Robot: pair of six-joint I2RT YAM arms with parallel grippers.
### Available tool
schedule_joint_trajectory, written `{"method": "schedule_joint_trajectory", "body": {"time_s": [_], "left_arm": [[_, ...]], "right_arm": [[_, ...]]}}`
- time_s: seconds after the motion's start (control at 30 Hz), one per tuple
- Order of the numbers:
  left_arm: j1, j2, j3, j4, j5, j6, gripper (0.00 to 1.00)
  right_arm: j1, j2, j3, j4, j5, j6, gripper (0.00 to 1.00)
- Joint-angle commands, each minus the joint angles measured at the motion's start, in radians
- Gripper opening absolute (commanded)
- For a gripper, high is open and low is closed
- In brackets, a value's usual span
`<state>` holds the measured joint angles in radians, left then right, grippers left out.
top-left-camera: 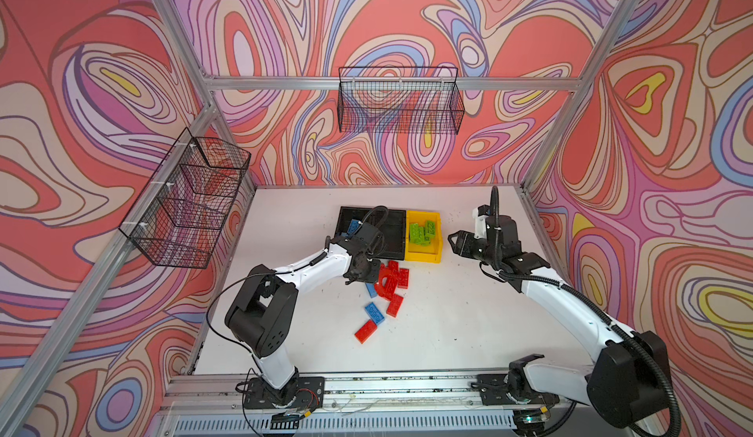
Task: Sort the legos into containers by color
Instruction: Move the lego to the center of the table, then pick up the lego from the center of the table.
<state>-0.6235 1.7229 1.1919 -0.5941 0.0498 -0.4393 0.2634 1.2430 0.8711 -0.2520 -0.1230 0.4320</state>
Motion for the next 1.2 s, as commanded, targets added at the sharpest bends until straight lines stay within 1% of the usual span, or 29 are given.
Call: {"method": "schedule_joint_trajectory", "body": {"time_s": [0.0,0.13,0.27,0.37,0.5,0.63,0.9,1.17], "left_arm": [[-0.041,0.044,0.057,0.021,0.047,-0.04,0.41],[-0.076,0.082,0.073,0.04,0.06,-0.063,0.4],[-0.072,0.08,0.066,0.013,0.013,-0.048,0.41],[-0.059,0.053,0.06,-0.026,-0.019,-0.042,0.41],[-0.041,-0.003,0.031,-0.062,-0.059,-0.061,0.47],[-0.035,-0.037,-0.003,-0.084,-0.088,-0.116,0.52],[-0.033,-0.016,-0.075,-0.015,-0.036,-0.224,0.53],[-0.001,0.033,-0.1,0.053,-0.011,-0.251,0.53]], "right_arm": [[0.002,-0.021,-0.009,-0.007,0.013,0.002,0.63],[0.002,-0.029,-0.007,-0.016,0.016,0.002,0.63],[0.003,-0.042,-0.007,-0.029,0.029,-0.006,0.63],[0.003,-0.042,-0.01,-0.029,0.028,-0.006,0.63],[0.003,-0.039,-0.017,-0.015,0.02,-0.003,0.63],[0.002,-0.024,-0.018,0.0,0.007,-0.001,0.63],[0.002,-0.025,-0.016,-0.006,0.009,-0.007,0.63],[0.002,-0.03,-0.021,-0.006,0.016,-0.004,0.63]]}}
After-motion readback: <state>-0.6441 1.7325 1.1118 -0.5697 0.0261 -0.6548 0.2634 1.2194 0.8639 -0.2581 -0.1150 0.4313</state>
